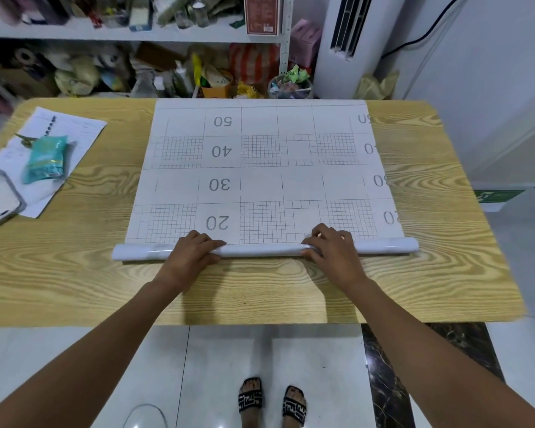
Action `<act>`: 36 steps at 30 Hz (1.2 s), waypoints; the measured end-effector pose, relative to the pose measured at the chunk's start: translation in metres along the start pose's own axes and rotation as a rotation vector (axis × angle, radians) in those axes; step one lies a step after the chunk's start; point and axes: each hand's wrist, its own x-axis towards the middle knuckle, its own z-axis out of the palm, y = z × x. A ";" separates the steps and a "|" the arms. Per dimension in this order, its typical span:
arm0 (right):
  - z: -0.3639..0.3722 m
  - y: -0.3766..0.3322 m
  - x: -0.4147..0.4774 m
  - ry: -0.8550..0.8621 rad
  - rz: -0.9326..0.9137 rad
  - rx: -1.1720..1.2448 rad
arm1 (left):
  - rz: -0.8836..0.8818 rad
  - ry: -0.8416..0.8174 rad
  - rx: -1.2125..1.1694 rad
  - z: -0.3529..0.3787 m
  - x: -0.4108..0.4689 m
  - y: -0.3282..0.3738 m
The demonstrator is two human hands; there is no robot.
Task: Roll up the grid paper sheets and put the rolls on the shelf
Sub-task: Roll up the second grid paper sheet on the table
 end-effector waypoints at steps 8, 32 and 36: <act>0.006 -0.014 -0.002 -0.060 -0.107 -0.039 | -0.049 -0.054 -0.086 0.003 -0.003 0.002; 0.002 -0.012 0.010 -0.061 -0.095 0.065 | -0.069 -0.061 0.049 -0.004 -0.013 0.007; 0.001 -0.011 0.012 -0.079 -0.108 0.004 | -0.077 -0.072 0.029 -0.005 -0.011 0.007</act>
